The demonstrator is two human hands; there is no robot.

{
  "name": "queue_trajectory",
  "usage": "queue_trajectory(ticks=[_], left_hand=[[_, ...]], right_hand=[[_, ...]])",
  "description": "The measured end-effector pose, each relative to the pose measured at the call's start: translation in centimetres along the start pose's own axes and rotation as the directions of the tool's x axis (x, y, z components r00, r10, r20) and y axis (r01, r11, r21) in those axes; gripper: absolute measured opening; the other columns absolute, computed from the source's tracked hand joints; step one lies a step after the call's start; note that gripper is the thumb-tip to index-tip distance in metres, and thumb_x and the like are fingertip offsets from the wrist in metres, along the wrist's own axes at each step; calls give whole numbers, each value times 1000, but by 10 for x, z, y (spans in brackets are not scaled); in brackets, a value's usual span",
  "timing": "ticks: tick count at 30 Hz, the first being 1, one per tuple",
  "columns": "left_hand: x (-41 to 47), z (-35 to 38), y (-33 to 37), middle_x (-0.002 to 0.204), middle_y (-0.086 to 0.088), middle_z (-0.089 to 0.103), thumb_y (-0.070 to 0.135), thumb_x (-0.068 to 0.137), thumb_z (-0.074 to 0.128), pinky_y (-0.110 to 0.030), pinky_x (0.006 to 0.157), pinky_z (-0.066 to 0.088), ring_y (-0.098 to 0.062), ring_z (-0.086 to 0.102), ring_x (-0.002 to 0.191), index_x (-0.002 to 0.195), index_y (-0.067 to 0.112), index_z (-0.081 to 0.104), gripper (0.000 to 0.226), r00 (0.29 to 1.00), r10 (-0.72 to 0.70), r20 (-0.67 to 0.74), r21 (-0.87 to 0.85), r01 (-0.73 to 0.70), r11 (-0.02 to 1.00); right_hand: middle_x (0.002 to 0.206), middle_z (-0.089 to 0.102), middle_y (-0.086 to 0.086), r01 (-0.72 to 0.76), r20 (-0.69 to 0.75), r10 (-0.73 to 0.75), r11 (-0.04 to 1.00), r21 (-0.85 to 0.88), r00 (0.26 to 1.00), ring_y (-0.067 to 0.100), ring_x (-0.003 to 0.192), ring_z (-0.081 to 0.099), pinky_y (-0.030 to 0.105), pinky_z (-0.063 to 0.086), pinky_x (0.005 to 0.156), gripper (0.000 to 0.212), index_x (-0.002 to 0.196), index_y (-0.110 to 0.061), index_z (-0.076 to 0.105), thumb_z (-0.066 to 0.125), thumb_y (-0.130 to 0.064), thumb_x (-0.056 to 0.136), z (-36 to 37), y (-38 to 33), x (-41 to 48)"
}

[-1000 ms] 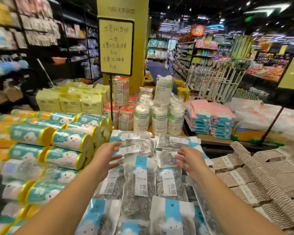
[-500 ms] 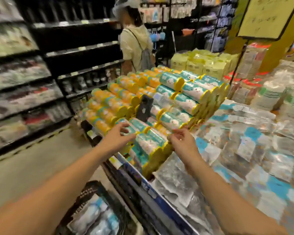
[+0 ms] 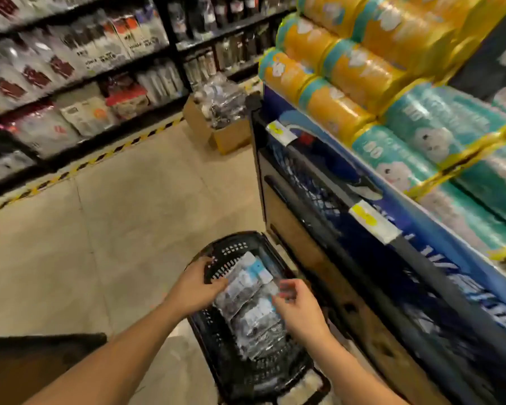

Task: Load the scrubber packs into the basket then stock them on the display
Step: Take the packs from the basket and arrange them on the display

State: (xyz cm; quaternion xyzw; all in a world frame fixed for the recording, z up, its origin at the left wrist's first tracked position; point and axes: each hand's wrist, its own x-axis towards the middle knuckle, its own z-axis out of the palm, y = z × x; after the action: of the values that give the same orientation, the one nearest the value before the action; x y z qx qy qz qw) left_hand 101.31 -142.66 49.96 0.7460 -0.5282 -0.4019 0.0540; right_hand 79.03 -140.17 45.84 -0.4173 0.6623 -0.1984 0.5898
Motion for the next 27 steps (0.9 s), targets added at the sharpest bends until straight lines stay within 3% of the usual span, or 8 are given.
queue_trajectory(ticks=[4, 7, 10, 15, 18, 20, 24, 27], left_hand=[[116, 35, -99, 129, 2, 60, 58, 75, 68, -32, 95, 50, -17, 62, 112, 135, 20, 49, 74, 990, 17, 143, 104, -32, 994], [202, 74, -161, 123, 2, 62, 54, 76, 70, -34, 96, 49, -16, 60, 108, 127, 15, 55, 66, 974, 47, 220, 139, -79, 987], [268, 117, -205, 121, 1, 57, 60, 73, 66, -31, 97, 46, -18, 56, 111, 125, 15, 55, 69, 960, 88, 265, 181, -139, 974], [329, 186, -244, 145, -16, 40, 43, 80, 76, -36, 108, 37, -32, 44, 132, 147, 7, 34, 87, 960, -20, 278, 234, -47, 971], [356, 218, -265, 146, -17, 42, 48, 76, 78, -44, 110, 39, -35, 43, 133, 148, 7, 29, 96, 959, -61, 278, 263, -15, 965], [368, 232, -276, 139, -15, 50, 50, 70, 81, -46, 105, 43, -34, 49, 127, 141, 8, 38, 94, 960, -73, 269, 269, -2, 963], [375, 245, -283, 132, -13, 52, 41, 68, 85, -45, 98, 47, -31, 52, 121, 129, 8, 45, 80, 964, -83, 254, 265, 13, 964], [376, 246, -287, 123, -8, 55, 31, 69, 87, -32, 82, 50, -25, 59, 102, 125, 8, 49, 71, 968, -79, 240, 228, 23, 973]], right_hand=[[82, 60, -2, -243, -107, 256, 963, 117, 961, 17, 77, 59, 11, 41, 63, 29, 114, -10, 53, 69, -6, 90, 86, 94, 81], [79, 62, -5, -376, -145, 405, 907, 190, 903, 9, 72, 65, 10, 44, 61, 29, 110, -4, 56, 73, -3, 87, 135, 169, 146], [96, 73, 6, -489, -148, 527, 842, 229, 837, 19, 88, 69, 27, 47, 72, 43, 108, -6, 62, 79, -31, 78, 178, 246, 198], [76, 56, 3, -587, -138, 683, 699, 409, 717, 12, 58, 59, 13, 41, 44, 32, 109, -11, 51, 75, -12, 86, 216, 301, 243], [110, 71, 16, -512, -118, 670, 658, 553, 733, 30, 100, 72, 33, 59, 75, 68, 126, -4, 54, 79, -23, 66, 234, 323, 267], [121, 70, 16, -494, -110, 694, 607, 623, 712, 34, 108, 69, 50, 56, 94, 78, 132, -6, 52, 81, -30, 63, 241, 335, 280], [111, 74, 6, -511, -80, 743, 530, 676, 664, 28, 90, 71, 33, 56, 65, 39, 119, -15, 64, 78, -24, 83, 253, 351, 298], [96, 76, 6, -582, -27, 785, 481, 656, 619, 28, 92, 69, 45, 57, 77, 20, 100, -17, 68, 77, -27, 86, 255, 351, 301]])
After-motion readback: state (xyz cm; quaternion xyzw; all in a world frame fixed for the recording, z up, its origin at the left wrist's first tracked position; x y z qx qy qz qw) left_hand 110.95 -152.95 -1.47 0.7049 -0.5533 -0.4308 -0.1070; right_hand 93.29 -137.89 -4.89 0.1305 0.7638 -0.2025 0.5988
